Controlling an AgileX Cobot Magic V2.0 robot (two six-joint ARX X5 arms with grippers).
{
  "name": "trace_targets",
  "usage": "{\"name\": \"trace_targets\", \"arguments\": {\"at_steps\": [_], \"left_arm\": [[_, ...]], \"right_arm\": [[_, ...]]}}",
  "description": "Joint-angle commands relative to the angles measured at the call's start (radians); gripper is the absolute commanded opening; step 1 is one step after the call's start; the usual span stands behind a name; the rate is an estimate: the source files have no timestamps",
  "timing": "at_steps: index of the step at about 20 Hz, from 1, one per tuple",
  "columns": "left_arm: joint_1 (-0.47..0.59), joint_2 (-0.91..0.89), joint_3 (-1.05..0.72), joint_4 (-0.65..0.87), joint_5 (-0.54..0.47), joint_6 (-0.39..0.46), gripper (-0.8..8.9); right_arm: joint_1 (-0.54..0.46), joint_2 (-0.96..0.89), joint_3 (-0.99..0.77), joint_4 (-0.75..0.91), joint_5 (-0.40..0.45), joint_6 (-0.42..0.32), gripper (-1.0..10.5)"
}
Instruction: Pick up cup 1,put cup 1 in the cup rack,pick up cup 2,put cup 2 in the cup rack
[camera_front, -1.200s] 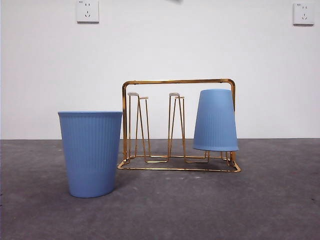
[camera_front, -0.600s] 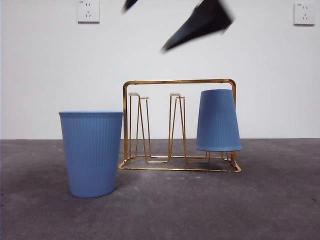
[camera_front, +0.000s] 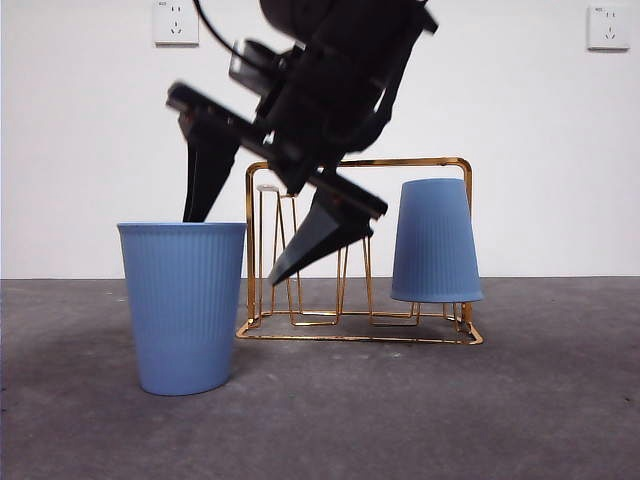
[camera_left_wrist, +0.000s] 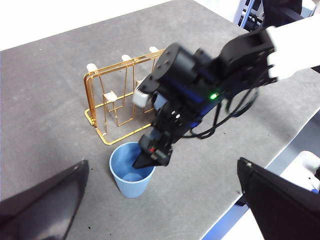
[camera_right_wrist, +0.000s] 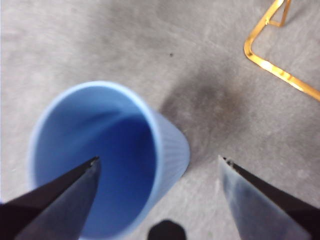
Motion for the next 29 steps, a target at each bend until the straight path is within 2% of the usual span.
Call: {"name": "trace_targets", "arguments": {"at_steps": [1,4,5,8,13,15,19,22,24,26,29], "left_arm": [[-0.001,-0.003,-0.008,0.002,0.000,0.011,4.99],[-0.001,-0.003,-0.008,0.002,0.000,0.011,4.99],[-0.001,-0.003,-0.008,0.002,0.000,0.011,4.99],[-0.001,-0.003,-0.008,0.006,0.000,0.006,4.99],[0.000,-0.002,-0.008,0.077,0.002,-0.019,4.99],[0.000,-0.002,-0.008,0.146,0.007,-0.034,4.99],[0.000,0.025,-0.008,0.341,0.061,-0.058,4.99],[0.000,0.092,-0.008,0.506,0.153,-0.080,4.99],[0.000,0.153,-0.008,0.642,0.261,-0.106,4.99],[0.000,0.231,-0.008,0.804,0.397,-0.166,5.00],[0.000,0.312,-0.008,0.985,0.525,-0.248,5.01]], "right_arm": [[0.001,0.032,-0.002,0.024,0.008,0.014,2.5],[0.002,0.045,-0.002,0.032,0.007,0.009,0.1],[0.002,0.045,-0.002,0.032,0.007,0.008,-0.2],[0.002,0.043,-0.002,0.021,-0.002,0.001,-0.2],[0.001,-0.063,-0.002,-0.031,-0.024,-0.069,-0.2],[0.001,-0.183,-0.002,-0.049,0.008,-0.097,-0.2],[0.001,-0.515,-0.002,-0.035,0.129,-0.151,-0.2],[0.001,-0.762,-0.002,0.047,0.205,-0.201,-0.2],[0.001,-0.885,-0.002,0.100,0.209,-0.247,-0.2],[0.001,-0.976,-0.002,0.139,0.213,-0.314,-0.2],[0.001,-1.038,-0.002,0.171,0.218,-0.370,-0.2]]}}
